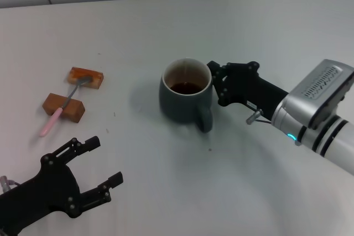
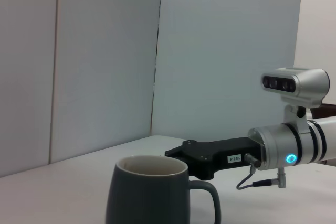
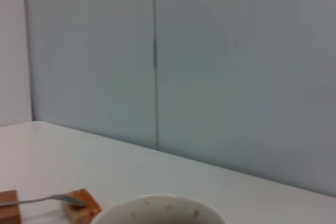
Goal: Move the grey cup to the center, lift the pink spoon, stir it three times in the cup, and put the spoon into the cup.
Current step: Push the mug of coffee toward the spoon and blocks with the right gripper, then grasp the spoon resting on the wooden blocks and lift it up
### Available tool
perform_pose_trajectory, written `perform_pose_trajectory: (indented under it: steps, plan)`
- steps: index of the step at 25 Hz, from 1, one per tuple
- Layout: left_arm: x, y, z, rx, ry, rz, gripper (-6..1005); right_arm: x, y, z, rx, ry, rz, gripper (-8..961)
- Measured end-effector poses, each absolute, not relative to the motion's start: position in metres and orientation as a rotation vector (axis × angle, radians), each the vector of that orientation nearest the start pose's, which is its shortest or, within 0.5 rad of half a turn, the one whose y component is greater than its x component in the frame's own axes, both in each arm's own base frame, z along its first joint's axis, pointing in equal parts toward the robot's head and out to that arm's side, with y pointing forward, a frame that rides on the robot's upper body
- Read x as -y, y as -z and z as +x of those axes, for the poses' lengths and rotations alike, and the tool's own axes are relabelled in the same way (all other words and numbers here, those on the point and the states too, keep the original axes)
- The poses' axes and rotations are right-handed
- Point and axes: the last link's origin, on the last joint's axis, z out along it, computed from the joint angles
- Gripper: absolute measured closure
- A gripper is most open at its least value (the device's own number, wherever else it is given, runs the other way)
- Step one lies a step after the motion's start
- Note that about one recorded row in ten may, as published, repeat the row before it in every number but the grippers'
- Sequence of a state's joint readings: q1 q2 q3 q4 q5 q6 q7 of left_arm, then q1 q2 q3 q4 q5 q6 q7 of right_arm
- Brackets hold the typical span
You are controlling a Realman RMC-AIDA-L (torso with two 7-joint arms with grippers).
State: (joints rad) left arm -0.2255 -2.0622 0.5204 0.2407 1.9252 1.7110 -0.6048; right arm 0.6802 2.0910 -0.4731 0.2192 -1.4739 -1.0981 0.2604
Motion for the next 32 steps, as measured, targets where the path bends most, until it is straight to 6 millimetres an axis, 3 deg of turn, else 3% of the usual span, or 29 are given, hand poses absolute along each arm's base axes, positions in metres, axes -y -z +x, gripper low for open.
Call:
perform_pose_trajectory:
  steps: [9,11,13,15,19,27,32]
  plan:
    - [-0.194,0.033,-0.331,0.387,0.929,-2.477,151,-0.332,0.120,0.243,-0.427,-0.688,-2.313,953]
    - [-0.194,0.033,-0.331,0.386,0.931,-2.476,151,-0.334,0.116,0.248,-0.458,-0.687,-2.271,953]
    - [-0.194,0.032,-0.331,0.384,0.932,-2.475,151,-0.336,0.096,0.270,-0.544,-0.696,-2.123,946]
    - [-0.194,0.032,-0.332,0.385,0.929,-2.475,151,-0.333,0.088,0.278,-0.550,-0.718,-2.088,940]
    - [-0.194,0.032,-0.332,0.383,0.928,-2.475,151,-0.300,0.072,0.291,-0.462,-0.824,-2.126,926]
    - [-0.195,0.032,-0.332,0.382,0.923,-2.473,150,-0.216,0.073,0.290,-0.290,-1.043,-2.364,900]
    - [-0.196,0.032,-0.332,0.381,0.921,-2.470,150,-0.198,0.057,0.292,-0.329,-1.177,-2.361,883]
